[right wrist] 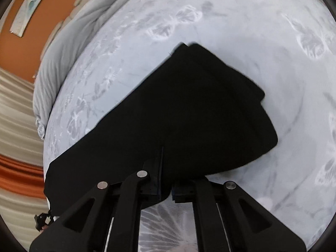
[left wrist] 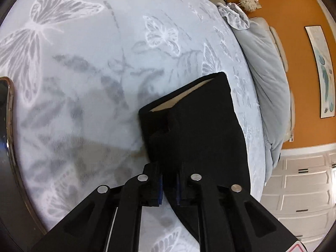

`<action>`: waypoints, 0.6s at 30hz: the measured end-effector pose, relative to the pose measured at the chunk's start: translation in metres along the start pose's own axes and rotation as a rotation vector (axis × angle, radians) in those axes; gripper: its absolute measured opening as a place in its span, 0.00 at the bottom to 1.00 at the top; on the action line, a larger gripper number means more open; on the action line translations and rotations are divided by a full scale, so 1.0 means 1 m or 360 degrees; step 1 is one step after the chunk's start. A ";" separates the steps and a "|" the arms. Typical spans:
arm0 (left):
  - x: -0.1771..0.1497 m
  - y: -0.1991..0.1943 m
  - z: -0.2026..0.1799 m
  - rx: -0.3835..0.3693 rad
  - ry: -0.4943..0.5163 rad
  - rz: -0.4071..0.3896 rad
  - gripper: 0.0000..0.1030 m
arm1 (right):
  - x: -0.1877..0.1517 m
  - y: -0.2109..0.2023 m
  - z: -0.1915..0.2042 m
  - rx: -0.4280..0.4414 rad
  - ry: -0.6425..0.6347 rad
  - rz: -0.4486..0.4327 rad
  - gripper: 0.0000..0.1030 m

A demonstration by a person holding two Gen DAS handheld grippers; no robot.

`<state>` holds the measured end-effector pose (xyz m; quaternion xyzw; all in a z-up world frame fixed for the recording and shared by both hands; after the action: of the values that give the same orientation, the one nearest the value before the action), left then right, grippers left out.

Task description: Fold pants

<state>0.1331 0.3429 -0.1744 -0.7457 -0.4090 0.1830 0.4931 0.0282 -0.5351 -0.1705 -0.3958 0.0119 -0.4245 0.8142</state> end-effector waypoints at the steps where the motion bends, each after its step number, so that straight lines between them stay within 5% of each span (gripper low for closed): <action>1: 0.000 -0.006 -0.002 0.0061 0.0017 -0.0041 0.20 | 0.002 -0.004 0.002 -0.0005 -0.0012 -0.0018 0.19; 2: -0.003 -0.020 0.000 0.0209 0.0016 -0.0125 0.44 | 0.003 -0.008 0.002 -0.0033 -0.0014 -0.0036 0.26; 4: -0.001 -0.044 -0.001 0.0332 -0.0041 -0.0307 0.70 | 0.004 -0.013 0.001 -0.0040 -0.0009 -0.0063 0.29; 9: -0.034 -0.074 -0.053 0.0156 0.0169 -0.0425 0.78 | 0.023 -0.015 -0.003 0.0011 0.0038 -0.0186 0.29; 10: -0.043 -0.068 -0.068 0.0158 0.0239 -0.0410 0.79 | 0.028 -0.008 -0.002 -0.0006 0.0005 -0.0191 0.25; 11: -0.047 -0.056 -0.086 0.0175 0.0295 -0.0389 0.79 | 0.030 -0.005 -0.004 -0.0053 -0.0036 -0.0184 0.03; 12: -0.059 -0.044 -0.098 0.0199 0.0351 -0.0350 0.79 | 0.034 -0.004 0.002 -0.0124 -0.0108 -0.0196 0.04; 16: -0.086 -0.014 -0.121 0.0249 0.0425 -0.0242 0.79 | 0.055 -0.066 0.103 0.0286 -0.0514 -0.0553 0.04; 18: -0.092 -0.001 -0.119 0.0330 0.0468 -0.0244 0.79 | 0.063 -0.061 0.088 0.0087 -0.0617 -0.0545 0.05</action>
<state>0.1578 0.2004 -0.1329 -0.6762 -0.3671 0.0750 0.6343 0.0578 -0.5432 -0.0504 -0.4437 -0.2229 -0.4726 0.7281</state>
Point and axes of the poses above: each gripper's, at about its wrist camera, not at the fingertips, and y roughly the way its jaws point, z to its left, x to its top, the point moved 8 cm from there along y, roughly the way its jaws point, and after that the axes turned 15 degrees about x, right-handed, at the moved point
